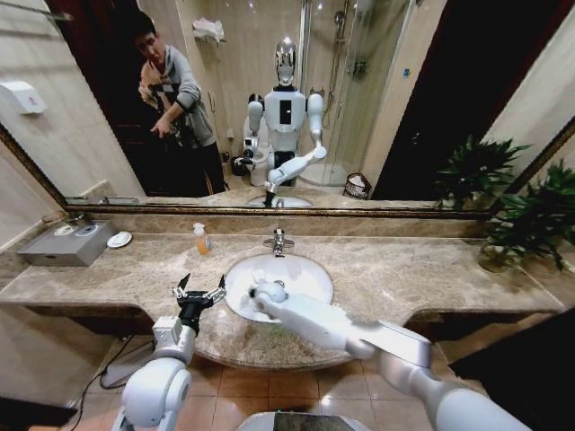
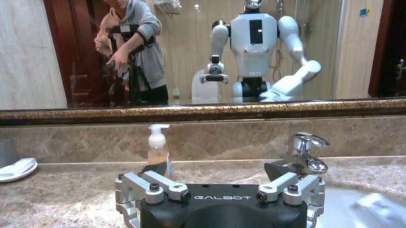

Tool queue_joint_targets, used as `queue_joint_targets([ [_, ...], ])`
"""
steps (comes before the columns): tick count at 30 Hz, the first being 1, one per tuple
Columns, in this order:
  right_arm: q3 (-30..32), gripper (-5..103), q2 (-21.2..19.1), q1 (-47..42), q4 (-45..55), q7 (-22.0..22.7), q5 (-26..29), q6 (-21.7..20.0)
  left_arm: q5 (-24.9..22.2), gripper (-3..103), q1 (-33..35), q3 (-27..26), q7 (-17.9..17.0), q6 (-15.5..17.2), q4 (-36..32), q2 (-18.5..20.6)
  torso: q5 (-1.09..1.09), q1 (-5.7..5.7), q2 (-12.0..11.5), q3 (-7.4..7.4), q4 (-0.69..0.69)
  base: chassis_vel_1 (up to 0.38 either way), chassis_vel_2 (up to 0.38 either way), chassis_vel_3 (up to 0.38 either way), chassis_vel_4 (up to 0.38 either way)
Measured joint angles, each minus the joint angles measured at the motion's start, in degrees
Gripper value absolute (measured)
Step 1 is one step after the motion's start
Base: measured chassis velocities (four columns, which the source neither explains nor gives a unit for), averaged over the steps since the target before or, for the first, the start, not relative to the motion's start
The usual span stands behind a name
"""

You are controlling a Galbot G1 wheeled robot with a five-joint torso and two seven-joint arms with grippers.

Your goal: Pick up the towel from the sink counter and wipe the mirror surface.

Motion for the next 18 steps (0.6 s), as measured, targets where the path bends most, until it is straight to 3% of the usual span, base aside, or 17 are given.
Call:
queue_joint_targets([
  [4,0.21,15,-6.8,1.62,2.51,0.38,0.02,-1.45,0.0,100,0.01,0.0,0.0,0.0,0.0,0.0,0.03,-0.02,0.0,-0.01,0.09,0.0,0.0,0.0,0.0],
  [8,0.77,15,-11.02,3.89,4.73,0.37,0.38,-2.59,0.0,100,0.01,0.0,0.0,0.0,0.0,0.0,-0.01,-0.02,0.01,0.0,0.05,0.0,0.0,0.0,0.0],
  [13,1.36,15,-9.92,3.45,4.19,0.13,-0.53,-2.66,0.0,100,0.0,0.0,-0.01,0.0,0.0,0.0,-0.14,-0.02,0.01,0.0,-0.05,0.0,0.0,0.0,0.0],
  [15,0.62,15,-7.13,2.49,2.8,-0.66,-1.7,-1.96,0.0,100,0.0,0.0,0.0,0.0,0.0,0.0,-0.13,-0.01,0.0,0.0,-0.1,-0.028,-0.017,-0.001,-0.008],
  [17,-0.33,15,-1.67,1.47,1.11,-1.68,-1.65,-1.75,0.0,100,0.01,0.0,0.0,0.0,0.0,0.0,-0.07,0.03,-0.04,0.04,-0.08,-0.054,-0.05,-0.003,-0.006],
  [18,-0.33,15,-1.67,1.47,1.11,-1.68,-1.65,-1.75,0.0,100,0.01,0.0,0.0,0.0,0.0,0.0,-0.07,0.03,-0.04,0.04,-0.08,-0.052,-0.05,-0.003,-0.001],
])
